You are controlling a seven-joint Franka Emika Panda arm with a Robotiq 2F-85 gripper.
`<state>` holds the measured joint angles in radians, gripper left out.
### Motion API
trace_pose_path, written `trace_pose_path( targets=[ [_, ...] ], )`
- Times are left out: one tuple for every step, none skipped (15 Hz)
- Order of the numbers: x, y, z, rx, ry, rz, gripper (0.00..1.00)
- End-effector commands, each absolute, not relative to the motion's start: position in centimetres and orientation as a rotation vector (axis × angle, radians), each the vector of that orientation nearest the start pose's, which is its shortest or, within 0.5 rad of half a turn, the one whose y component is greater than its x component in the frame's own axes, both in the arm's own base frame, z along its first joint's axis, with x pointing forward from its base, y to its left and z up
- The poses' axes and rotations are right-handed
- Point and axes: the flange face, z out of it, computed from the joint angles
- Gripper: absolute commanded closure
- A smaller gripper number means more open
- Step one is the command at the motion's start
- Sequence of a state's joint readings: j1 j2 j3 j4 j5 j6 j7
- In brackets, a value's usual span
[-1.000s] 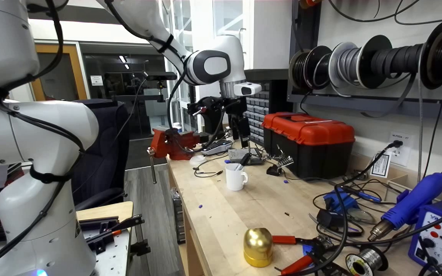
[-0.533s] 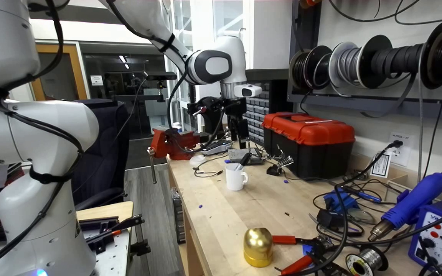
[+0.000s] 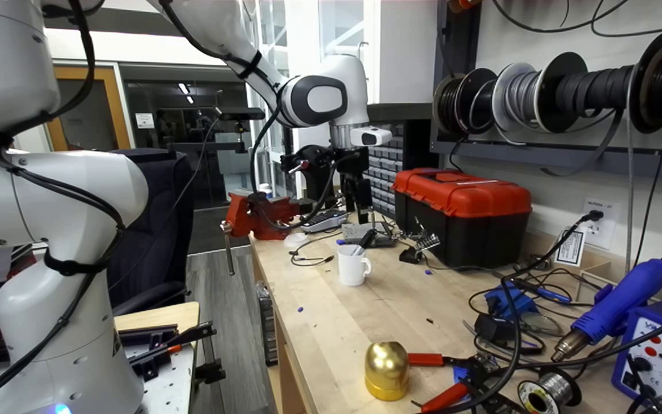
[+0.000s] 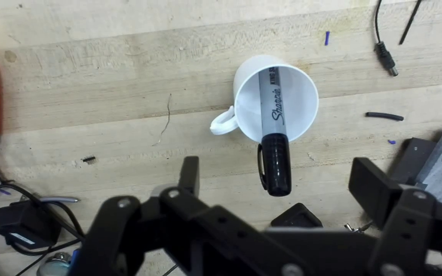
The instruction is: Pick the marker from the cup and put it on the table
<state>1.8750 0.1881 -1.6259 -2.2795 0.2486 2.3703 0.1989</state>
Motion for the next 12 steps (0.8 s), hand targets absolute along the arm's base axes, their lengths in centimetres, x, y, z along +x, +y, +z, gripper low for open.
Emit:
trace_pose_path(
  targets=[
    [50.6,13.5,36.2,-3.084,0.145,-0.150,0.00],
    [50.6,13.5,36.0,-3.084,0.136,-0.154,0.00],
    [50.6,13.4,35.9,-3.085,0.127,-0.158,0.00],
    [50.6,13.3,35.8,-3.085,0.121,-0.158,0.00],
    [50.6,13.2,35.7,-3.086,0.112,-0.160,0.00],
    [50.7,13.1,35.6,-3.086,0.095,-0.164,0.00],
    [50.7,12.9,35.5,-3.093,0.080,-0.162,0.00],
    [50.8,12.7,35.3,-3.099,0.071,-0.161,0.00],
    [50.8,12.4,35.1,-3.100,0.064,-0.157,0.00],
    [50.9,12.2,34.8,-3.103,0.060,-0.145,0.00],
    [50.9,12.0,34.6,-3.107,0.056,-0.135,0.00],
    [51.0,11.8,34.3,-3.107,0.050,-0.125,0.00]
  ],
)
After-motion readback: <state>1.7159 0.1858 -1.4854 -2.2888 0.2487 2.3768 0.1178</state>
